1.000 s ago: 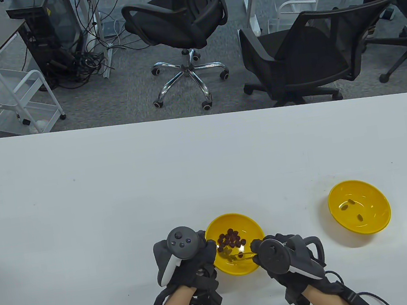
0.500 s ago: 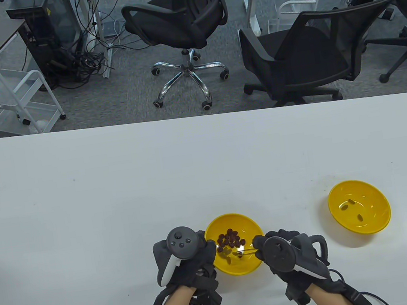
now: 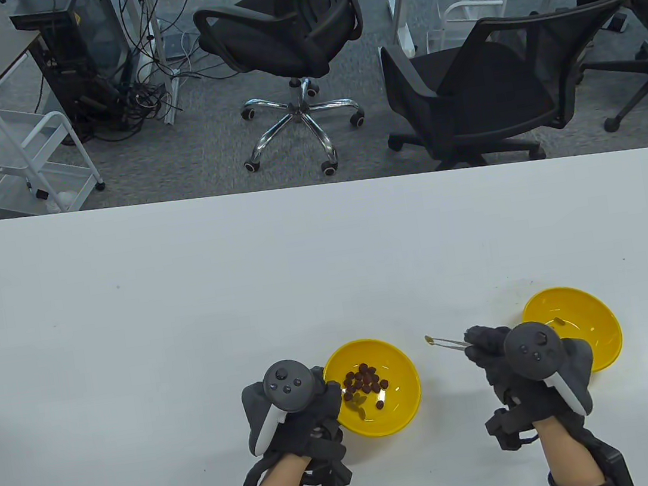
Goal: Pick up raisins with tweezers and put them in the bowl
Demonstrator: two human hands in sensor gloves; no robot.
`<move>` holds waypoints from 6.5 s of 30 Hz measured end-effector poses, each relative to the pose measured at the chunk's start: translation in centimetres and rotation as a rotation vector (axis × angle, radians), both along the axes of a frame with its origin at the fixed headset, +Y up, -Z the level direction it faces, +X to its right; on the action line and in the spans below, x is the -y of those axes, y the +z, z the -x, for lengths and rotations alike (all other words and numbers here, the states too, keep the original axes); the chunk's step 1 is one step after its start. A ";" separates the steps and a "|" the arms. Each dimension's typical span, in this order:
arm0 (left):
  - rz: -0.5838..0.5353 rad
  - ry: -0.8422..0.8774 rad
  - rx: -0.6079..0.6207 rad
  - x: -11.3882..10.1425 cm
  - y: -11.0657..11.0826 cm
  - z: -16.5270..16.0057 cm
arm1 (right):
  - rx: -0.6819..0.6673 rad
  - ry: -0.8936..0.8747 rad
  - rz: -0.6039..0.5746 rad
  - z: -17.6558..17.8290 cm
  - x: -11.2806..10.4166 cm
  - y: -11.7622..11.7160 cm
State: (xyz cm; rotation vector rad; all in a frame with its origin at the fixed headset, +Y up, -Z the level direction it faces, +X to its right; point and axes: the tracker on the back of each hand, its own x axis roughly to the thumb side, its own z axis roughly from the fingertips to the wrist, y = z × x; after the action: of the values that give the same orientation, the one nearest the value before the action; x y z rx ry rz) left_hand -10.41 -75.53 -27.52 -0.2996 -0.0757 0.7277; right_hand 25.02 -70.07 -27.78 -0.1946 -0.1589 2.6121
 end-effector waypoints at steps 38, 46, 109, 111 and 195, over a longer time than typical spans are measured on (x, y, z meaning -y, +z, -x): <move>0.004 0.000 -0.009 0.0 -0.1 0.3 | 0.481 0.165 0.114 -8.7 1.7 -0.1; 0.006 0.000 -0.007 0.0 -0.1 0.3 | 0.490 0.195 0.146 -8.6 1.6 -0.1; -0.019 0.002 0.012 0.0 0.1 -0.1 | -0.417 0.399 -0.090 11.2 0.7 3.6; -0.020 0.003 0.014 0.1 0.1 -0.1 | -0.437 0.411 -0.116 11.6 0.9 3.7; -0.018 0.007 -0.002 0.1 -0.1 0.4 | 0.535 0.376 0.040 -7.9 1.4 -0.1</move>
State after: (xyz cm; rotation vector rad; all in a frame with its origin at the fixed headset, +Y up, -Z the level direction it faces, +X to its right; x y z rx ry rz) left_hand -10.77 -75.66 -27.63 -0.2816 -0.0817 0.7335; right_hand 32.92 -71.44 -27.83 -0.9608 -0.3566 2.8687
